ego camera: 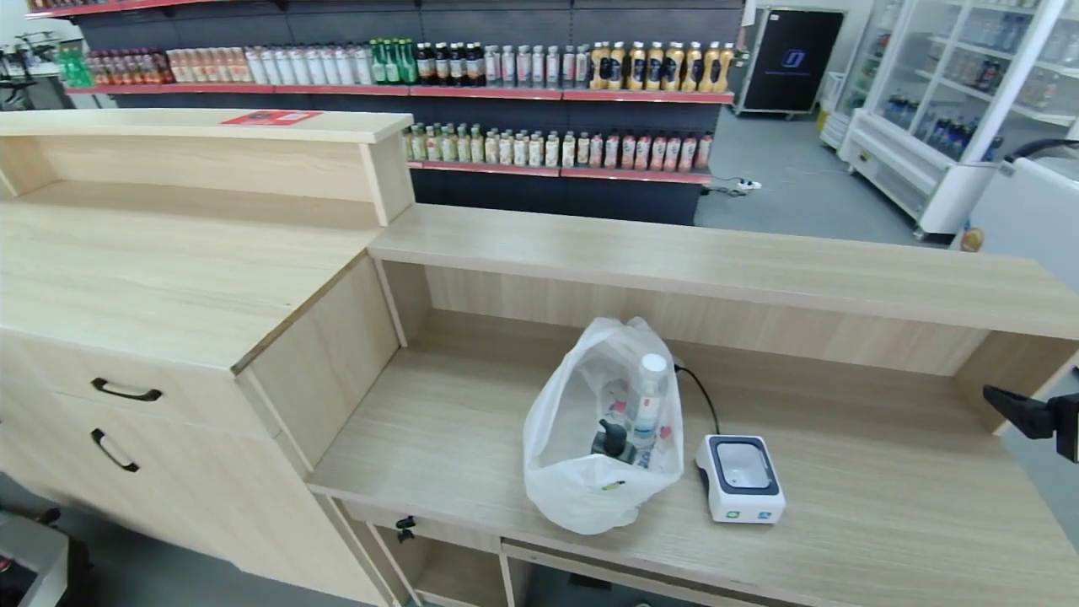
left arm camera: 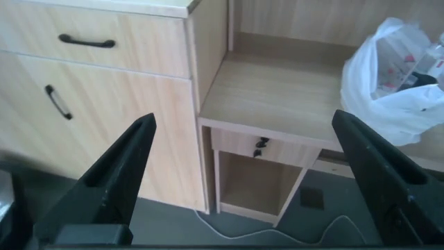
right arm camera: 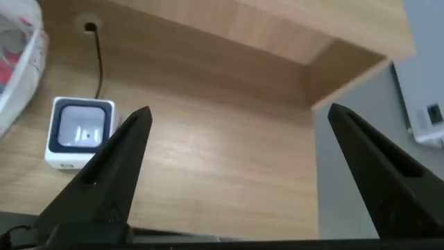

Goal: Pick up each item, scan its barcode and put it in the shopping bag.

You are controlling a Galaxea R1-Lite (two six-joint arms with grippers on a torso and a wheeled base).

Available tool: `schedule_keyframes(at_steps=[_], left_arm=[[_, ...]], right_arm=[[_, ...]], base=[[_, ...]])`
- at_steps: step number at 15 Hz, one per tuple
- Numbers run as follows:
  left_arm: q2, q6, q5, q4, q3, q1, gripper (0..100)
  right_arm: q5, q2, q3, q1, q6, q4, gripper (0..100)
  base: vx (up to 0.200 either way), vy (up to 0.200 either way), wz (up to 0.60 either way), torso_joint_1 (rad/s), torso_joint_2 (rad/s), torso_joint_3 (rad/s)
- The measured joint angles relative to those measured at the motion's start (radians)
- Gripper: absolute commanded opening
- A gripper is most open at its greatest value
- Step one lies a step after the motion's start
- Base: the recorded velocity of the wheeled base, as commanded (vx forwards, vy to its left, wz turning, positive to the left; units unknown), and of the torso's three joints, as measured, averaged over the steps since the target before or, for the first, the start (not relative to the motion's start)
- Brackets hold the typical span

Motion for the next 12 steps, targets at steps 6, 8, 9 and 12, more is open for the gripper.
schedule_keyframes(at_steps=[6, 8, 9, 12], left_arm=[[0.000, 0.000, 0.000, 0.000, 0.000, -0.001, 100], [0.000, 0.000, 0.000, 0.000, 0.000, 0.000, 100], [0.000, 0.000, 0.000, 0.000, -0.001, 0.000, 100], [0.000, 0.000, 0.000, 0.000, -0.001, -0.001, 100]], right_arm=[[-0.127, -0.163, 0.078, 0.103, 0.265, 0.076, 100], [-0.141, -0.265, 0.119, 0.136, 0.287, 0.133, 100], [-0.156, -0.333, 0.146, 0.156, 0.306, 0.166, 100], [-0.180, -0.543, 0.284, 0.202, 0.346, 0.208, 100]], base=[[0.000, 0.000, -0.10, 0.000, 0.00, 0.000], [0.000, 0.000, 0.00, 0.000, 0.00, 0.000], [0.000, 0.000, 0.00, 0.000, 0.00, 0.000], [0.000, 0.000, 0.00, 0.000, 0.00, 0.000]])
